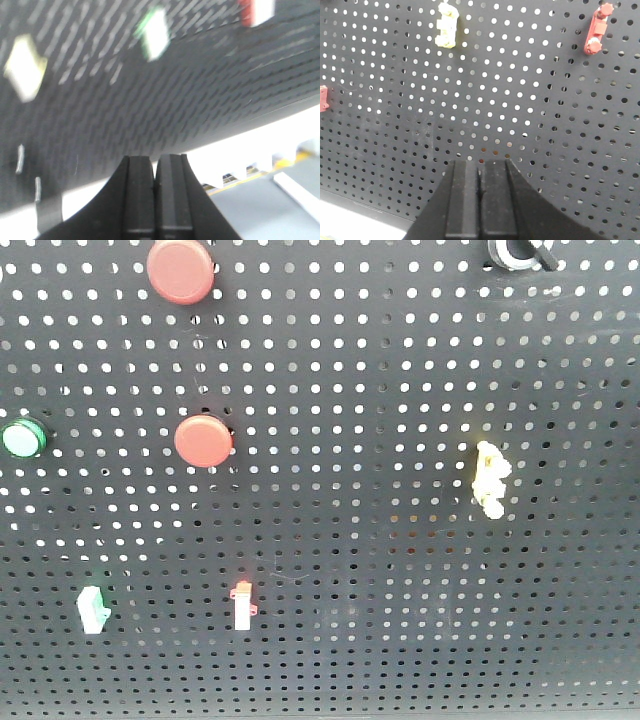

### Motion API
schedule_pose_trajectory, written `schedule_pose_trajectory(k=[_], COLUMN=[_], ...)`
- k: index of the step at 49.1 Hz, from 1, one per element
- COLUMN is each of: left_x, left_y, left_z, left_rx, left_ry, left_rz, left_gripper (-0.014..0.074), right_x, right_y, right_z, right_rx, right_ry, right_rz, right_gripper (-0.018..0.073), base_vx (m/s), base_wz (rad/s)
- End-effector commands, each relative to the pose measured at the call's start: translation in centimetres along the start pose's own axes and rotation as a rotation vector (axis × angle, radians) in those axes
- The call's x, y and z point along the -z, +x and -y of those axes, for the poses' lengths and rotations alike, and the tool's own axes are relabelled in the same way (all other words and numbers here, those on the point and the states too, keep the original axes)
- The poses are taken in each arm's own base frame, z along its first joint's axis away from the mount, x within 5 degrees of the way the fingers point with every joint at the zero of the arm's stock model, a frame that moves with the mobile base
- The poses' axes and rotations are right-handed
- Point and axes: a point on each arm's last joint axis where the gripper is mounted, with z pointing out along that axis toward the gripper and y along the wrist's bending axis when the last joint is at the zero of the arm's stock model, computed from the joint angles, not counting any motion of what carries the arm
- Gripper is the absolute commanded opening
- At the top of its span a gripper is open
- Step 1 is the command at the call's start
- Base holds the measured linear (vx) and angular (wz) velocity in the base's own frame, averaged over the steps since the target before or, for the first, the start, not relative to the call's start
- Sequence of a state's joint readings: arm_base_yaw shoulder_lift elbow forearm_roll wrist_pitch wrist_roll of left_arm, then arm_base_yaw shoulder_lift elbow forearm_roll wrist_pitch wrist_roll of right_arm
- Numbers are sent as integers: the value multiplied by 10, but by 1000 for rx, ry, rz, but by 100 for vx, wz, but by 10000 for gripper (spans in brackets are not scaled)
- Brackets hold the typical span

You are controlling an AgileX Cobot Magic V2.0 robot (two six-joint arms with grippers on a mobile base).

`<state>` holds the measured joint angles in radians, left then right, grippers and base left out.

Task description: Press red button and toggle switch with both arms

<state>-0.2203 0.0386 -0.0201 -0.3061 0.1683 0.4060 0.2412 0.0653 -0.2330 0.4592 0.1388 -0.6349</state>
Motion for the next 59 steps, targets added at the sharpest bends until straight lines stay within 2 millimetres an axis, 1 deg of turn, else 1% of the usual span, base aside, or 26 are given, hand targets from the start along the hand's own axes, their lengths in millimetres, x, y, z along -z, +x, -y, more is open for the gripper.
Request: schedule_pose_trajectory(k=[1, 3, 6, 11, 59], left_x=[1, 1, 0, 1, 1], left_y=[2, 11, 15, 14, 15], left_z=[-3, -3, -2, -3, -3], left_rx=[71, 84, 94, 52, 55], left_ry=[-43, -49, -50, -54, -52], left_rz=[90, 100, 94, 92, 86], left_gripper=[2, 2, 2, 2, 2], right_x=[0, 0, 0, 0, 0], right_y=[-13, -13, -13, -13, -12], right_z=[5, 5, 5, 5, 5], right_rx=[-2, -2, -2, -2, 6], right_ry=[49, 49, 49, 49, 49], right_rz=[68, 68, 68, 68, 63], right_gripper=[-3, -3, -3, -3, -3], base_vx=[0, 0, 0, 0, 0], base_wz=[0, 0, 0, 0, 0])
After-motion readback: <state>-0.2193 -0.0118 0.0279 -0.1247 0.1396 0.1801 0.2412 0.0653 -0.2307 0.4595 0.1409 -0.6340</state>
